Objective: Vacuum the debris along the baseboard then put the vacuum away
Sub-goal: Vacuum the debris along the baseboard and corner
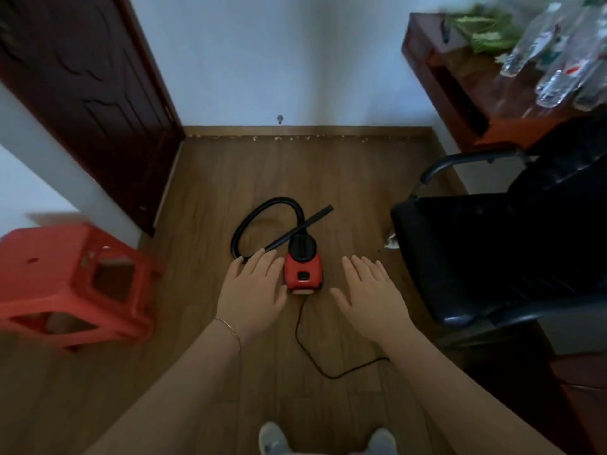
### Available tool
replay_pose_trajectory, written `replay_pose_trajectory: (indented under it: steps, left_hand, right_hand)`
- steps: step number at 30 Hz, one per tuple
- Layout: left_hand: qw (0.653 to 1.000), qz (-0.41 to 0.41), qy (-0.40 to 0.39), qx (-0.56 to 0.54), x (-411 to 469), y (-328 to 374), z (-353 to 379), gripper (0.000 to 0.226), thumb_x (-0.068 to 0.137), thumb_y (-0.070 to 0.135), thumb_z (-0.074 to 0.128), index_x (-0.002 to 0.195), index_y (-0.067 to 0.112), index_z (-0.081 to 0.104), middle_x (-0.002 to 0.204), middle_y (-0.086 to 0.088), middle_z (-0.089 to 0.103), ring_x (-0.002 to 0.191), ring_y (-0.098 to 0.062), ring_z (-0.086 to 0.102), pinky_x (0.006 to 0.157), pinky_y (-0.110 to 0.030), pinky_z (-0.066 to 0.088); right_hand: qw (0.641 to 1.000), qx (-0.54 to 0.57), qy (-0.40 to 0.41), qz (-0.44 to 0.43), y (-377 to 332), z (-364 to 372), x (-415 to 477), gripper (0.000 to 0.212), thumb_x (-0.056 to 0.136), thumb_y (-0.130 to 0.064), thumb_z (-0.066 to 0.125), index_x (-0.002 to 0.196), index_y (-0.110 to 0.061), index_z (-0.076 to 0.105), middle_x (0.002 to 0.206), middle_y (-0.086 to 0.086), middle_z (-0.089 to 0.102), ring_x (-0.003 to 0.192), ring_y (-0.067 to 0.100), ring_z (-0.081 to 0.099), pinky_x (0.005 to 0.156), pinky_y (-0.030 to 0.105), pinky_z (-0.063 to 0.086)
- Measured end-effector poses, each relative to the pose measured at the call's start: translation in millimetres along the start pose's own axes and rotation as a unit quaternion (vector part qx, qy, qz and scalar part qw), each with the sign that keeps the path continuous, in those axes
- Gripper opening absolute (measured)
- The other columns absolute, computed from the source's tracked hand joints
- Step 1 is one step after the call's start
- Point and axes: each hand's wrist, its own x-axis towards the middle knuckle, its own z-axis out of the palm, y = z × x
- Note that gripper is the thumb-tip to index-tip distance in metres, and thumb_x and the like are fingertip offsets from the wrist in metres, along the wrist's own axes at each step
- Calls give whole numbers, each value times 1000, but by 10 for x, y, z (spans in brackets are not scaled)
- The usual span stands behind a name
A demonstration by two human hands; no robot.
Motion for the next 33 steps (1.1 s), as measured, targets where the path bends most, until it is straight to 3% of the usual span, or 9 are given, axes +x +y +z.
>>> replay_pose_trajectory:
  steps: [5, 16, 23, 27, 29, 33]
  left_hand:
    - [1000, -22, 3, -10, 22, -573, 17, 44, 81, 35, 63, 119, 13, 63, 124, -4, 64, 121, -20, 57, 98, -47, 44]
    - [999, -16, -35, -28, 826, -1350, 241, 50, 82, 40, 37, 115, 16, 66, 120, -1, 66, 115, -17, 60, 94, -46, 48]
    - [994, 11, -100, -43, 1778, -1972, 578, 49, 80, 39, 36, 111, 17, 68, 115, -1, 69, 111, -16, 63, 91, -45, 51]
    - [992, 40, -115, -37, 2345, -2200, 838, 49, 80, 37, 36, 109, 15, 69, 113, -2, 69, 110, -18, 64, 89, -45, 52]
    - [990, 54, -124, -38, 2624, -2269, 1009, 50, 80, 37, 35, 110, 15, 69, 114, -1, 69, 111, -18, 63, 90, -45, 51]
    - [985, 92, -136, -45, 3125, -2313, 1457, 48, 81, 36, 37, 112, 17, 67, 115, 0, 68, 111, -17, 62, 92, -43, 49]
  right_hand:
    - [999, -17, -24, -16, -448, 118, 354, 67, 99, -50, 30, 152, -13, 16, 158, 7, 24, 146, 22, 18, 119, 36, 6]
    - [997, -28, -64, -11, -735, 467, 1574, 66, 100, -50, 27, 153, -13, 13, 159, 7, 22, 147, 22, 17, 119, 35, 4]
    - [994, -26, -103, 31, -671, 712, 2691, 66, 100, -49, 24, 153, -12, 12, 159, 8, 20, 147, 23, 16, 120, 37, 4]
    - [991, -37, -117, 48, -586, 815, 3176, 69, 97, -52, 9, 153, -11, 10, 160, 10, 19, 147, 24, 15, 120, 38, 5]
    - [990, -33, -125, 61, -542, 906, 3377, 66, 100, -49, 15, 153, -11, 10, 160, 10, 18, 148, 24, 15, 120, 38, 5]
    - [991, -9, -100, 86, -441, 1190, 3738, 69, 97, -52, 9, 153, -12, 11, 160, 9, 19, 147, 24, 16, 120, 38, 5]
